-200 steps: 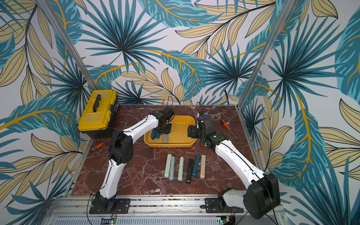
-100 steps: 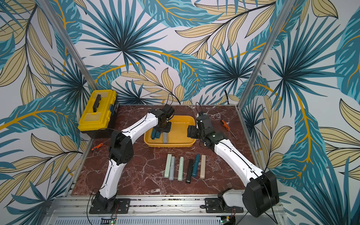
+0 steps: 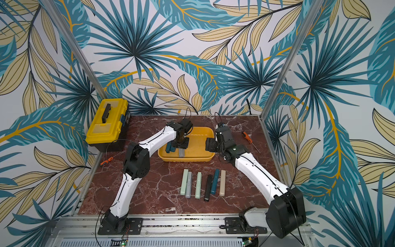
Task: Put the pruning pliers into the storage box
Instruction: Place the pruning pliers in the storage box.
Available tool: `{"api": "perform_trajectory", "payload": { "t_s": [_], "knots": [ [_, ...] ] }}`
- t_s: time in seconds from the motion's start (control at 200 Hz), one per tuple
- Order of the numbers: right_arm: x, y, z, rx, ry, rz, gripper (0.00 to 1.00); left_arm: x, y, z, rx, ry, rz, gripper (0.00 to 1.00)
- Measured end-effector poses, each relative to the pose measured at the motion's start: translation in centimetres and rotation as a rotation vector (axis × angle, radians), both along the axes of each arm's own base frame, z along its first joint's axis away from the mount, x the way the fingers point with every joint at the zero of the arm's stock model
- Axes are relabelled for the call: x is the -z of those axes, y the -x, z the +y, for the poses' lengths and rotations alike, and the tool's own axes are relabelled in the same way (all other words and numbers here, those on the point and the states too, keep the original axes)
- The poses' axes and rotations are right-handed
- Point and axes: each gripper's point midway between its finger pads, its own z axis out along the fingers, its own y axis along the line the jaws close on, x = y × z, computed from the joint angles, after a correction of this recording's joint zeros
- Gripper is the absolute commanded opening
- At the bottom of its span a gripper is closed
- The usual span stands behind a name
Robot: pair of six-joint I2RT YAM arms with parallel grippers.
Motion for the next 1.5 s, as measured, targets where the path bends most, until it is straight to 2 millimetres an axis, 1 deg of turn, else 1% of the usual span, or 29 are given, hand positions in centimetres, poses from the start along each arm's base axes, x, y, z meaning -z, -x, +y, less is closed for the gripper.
{"api": "perform_trajectory", "payload": {
  "t_s": [0.065, 0.2, 0.29, 0.411, 0.741, 0.866, 0.991, 1.107, 1.327, 1.422, 1.497],
  "knots": [
    [0.0, 0.0, 0.0, 0.001, 0.002, -0.001, 0.82, 0.5, 0.0, 0.1, -0.004, -0.001, 0.01, 0.4],
    [0.1, 0.0, 0.0, 0.002, 0.003, 0.001, 0.82, 1.5, -0.2, 0.0, -0.006, -0.004, 0.021, 0.3],
    [0.5, -0.1, 0.0, 0.002, 0.007, 0.012, 0.82, 1.9, -0.3, 0.1, 0.002, -0.004, 0.026, 0.28],
    [1.0, -0.2, 0.0, 0.002, 0.013, 0.025, 0.82, 1.4, -0.9, 0.1, 0.006, 0.002, 0.008, 0.28],
    [1.2, -0.3, 0.0, 0.004, 0.017, 0.029, 0.82, 1.6, -1.9, 1.8, -0.006, -0.038, -0.01, 0.28],
    [1.3, -0.3, 0.0, 0.003, 0.018, 0.029, 0.82, 1.6, -2.4, 1.8, -0.008, -0.034, -0.019, 0.3],
    [1.3, -0.3, 0.0, 0.002, 0.019, 0.029, 0.82, 1.7, -2.8, 1.8, -0.01, -0.032, -0.024, 0.39],
    [1.3, -0.3, 0.0, 0.002, 0.02, 0.028, 0.82, 2.0, -2.9, 1.7, -0.009, -0.03, -0.021, 0.44],
    [1.2, -0.3, 0.0, 0.001, 0.021, 0.028, 0.82, 1.8, -2.8, 1.8, -0.013, -0.031, -0.017, 0.45],
    [1.0, -0.2, -0.1, 0.0, 0.022, 0.024, 0.82, 0.9, -2.6, 1.8, -0.016, -0.023, -0.019, 0.47],
    [0.8, -0.2, -0.1, 0.002, 0.022, 0.017, 0.82, -1.2, -2.5, 1.8, -0.015, -0.002, -0.045, 0.47]
  ]
}}
